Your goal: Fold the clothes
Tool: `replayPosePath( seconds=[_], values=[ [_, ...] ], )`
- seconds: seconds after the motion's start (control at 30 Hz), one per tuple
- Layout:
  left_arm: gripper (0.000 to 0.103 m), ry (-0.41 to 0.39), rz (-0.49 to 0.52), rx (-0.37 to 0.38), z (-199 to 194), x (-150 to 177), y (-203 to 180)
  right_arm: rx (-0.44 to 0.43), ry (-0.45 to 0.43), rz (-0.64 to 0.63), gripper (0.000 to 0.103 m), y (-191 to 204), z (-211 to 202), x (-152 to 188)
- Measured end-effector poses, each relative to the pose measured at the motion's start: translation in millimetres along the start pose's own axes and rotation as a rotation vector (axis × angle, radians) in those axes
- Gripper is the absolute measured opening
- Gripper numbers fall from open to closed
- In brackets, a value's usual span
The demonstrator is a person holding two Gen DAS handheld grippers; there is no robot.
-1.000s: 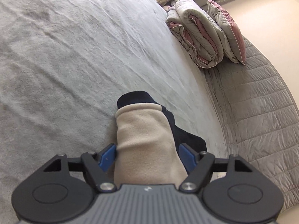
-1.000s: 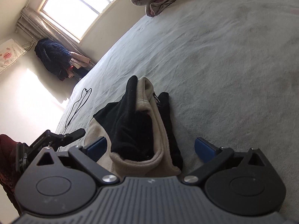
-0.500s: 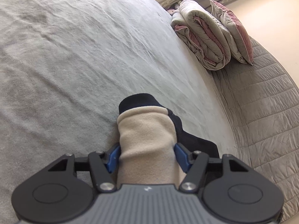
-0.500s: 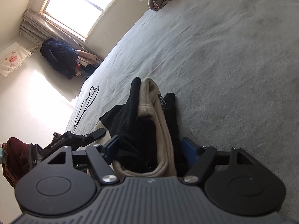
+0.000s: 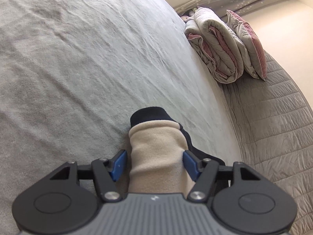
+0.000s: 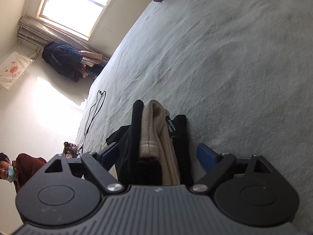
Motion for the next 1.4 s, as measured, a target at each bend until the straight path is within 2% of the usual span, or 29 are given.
replayPosePath(
  seconds=[0.03, 0.07, 0.1, 0.13, 0.17, 0.33, 0.53, 0.67, 0.77, 0.9, 1.0, 1.07, 1.27, 1.4],
  values=[
    [0.063, -0.007, -0.012, 0.009, 1.3, 0.5, 0.9, -0.005, 0.007, 0.005, 0.087, -0.1, 2.0, -0.8],
    [0.061, -0.015, -0.036, 0.019, 1.7, 1.1, 1.8, -0.008, 0.011, 0.016, 0.079, -0.6, 3.8, -2.0],
    [0.054, -0.016, -0.050, 0.014, 2.4, 1.4, 0.9, -0.003, 0.020, 0.029, 0.071, -2.0, 6.1, -2.8],
    [0.052, -0.017, -0.065, 0.010, 3.2, 1.6, 0.0, 0.010, 0.022, 0.047, 0.055, -4.8, 7.7, -3.5],
    [0.049, -0.019, -0.077, 0.005, 3.8, 1.7, -1.0, 0.007, 0.026, 0.071, 0.047, -6.7, 8.1, -5.6],
    [0.041, -0.037, -0.025, -0.022, 1.1, -4.5, -25.8, -0.068, 0.030, 0.183, 0.039, -10.2, -14.6, -13.4],
    [0.039, -0.035, 0.013, 0.017, 17.8, -11.5, -72.5, -0.108, -0.071, 0.169, 0.038, -3.1, -68.2, -36.8],
    [0.041, -0.017, 0.046, 0.029, 41.7, -7.8, -102.8, -0.072, -0.145, 0.150, 0.038, -10.2, -102.3, -56.3],
    [0.043, 0.007, 0.076, -0.009, 60.6, -2.4, -114.6, -0.037, -0.160, 0.156, 0.039, -26.2, -115.3, -62.3],
    [0.049, 0.036, 0.149, -0.090, 71.5, 5.5, -119.7, -0.003, -0.143, 0.172, 0.042, -43.4, -108.3, -61.1],
    [0.052, 0.044, 0.184, -0.121, 68.1, 7.5, -116.8, -0.015, -0.142, 0.176, 0.043, -45.0, -102.2, -58.8],
    [0.054, 0.048, 0.183, -0.131, 64.6, 8.4, -111.8, -0.029, -0.138, 0.182, 0.050, -42.4, -94.7, -56.6],
    [0.060, 0.046, 0.134, -0.102, 57.6, 23.0, -99.1, -0.017, -0.108, 0.137, 0.066, -38.3, -81.5, -48.6],
    [0.060, 0.030, 0.029, -0.054, 58.6, 36.8, -92.9, 0.002, -0.099, 0.101, 0.068, -33.3, -70.4, -46.7]
  ],
)
Point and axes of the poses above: each gripper's, at about its wrist camera, not at the fingertips, and z roughly the way its jaws point, y to its left, x to its underside, the point moved 8 cm from there along z, roughly the way its jaws point, and after that the axes turned 15 degrees about z, right-handed, at the moved point
